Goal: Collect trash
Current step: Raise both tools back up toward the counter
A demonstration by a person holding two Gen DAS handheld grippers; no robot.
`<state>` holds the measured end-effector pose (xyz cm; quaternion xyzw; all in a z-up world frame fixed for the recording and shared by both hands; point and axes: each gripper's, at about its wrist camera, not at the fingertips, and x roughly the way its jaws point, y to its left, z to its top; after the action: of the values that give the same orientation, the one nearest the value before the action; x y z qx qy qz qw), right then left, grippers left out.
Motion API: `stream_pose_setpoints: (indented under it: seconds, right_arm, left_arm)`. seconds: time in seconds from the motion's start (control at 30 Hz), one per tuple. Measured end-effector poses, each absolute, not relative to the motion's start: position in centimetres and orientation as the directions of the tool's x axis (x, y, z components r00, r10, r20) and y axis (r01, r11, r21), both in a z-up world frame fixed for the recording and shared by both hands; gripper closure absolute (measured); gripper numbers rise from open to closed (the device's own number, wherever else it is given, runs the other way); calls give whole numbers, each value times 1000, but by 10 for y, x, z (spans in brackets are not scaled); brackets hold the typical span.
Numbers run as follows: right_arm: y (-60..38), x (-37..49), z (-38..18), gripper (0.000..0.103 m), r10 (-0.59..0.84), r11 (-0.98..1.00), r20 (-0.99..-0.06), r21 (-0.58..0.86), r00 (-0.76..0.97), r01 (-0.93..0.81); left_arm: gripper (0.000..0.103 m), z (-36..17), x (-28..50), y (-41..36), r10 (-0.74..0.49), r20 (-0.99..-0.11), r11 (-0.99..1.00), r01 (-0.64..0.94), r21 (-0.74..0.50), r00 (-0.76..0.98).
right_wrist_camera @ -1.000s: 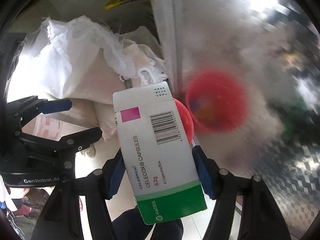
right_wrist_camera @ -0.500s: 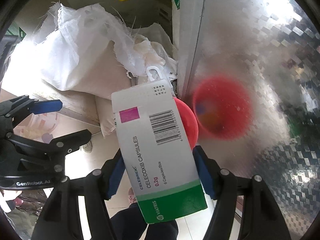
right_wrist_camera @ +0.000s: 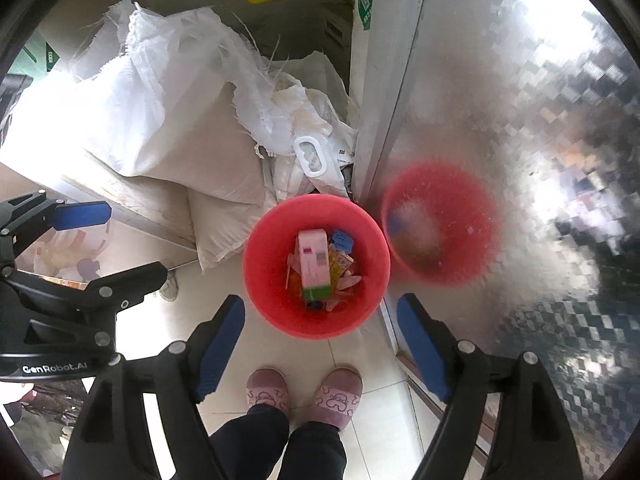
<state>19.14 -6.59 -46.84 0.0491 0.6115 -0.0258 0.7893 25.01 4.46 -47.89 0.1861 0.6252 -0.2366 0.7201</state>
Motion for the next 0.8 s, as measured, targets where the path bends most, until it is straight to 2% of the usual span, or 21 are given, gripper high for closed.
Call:
stream_pose_setpoints:
  seconds: [0.33,0.6,0.8]
  right_arm:
    - [-57,175,-406,26,26,996,-960,49,279,78]
    - [-37,151,-318,26,5,999,-952,18,306,40]
    - [-28,131,-256,26,13,999,-943,26,333,36]
  left_arm:
    - [22,-409,230,53,-99,-983,833,554,4,156]
    - [22,-316,204,77,-134,-975,868,495,-29,177]
    - [22,-247,184,83,-133,-965,865,502,-2,224]
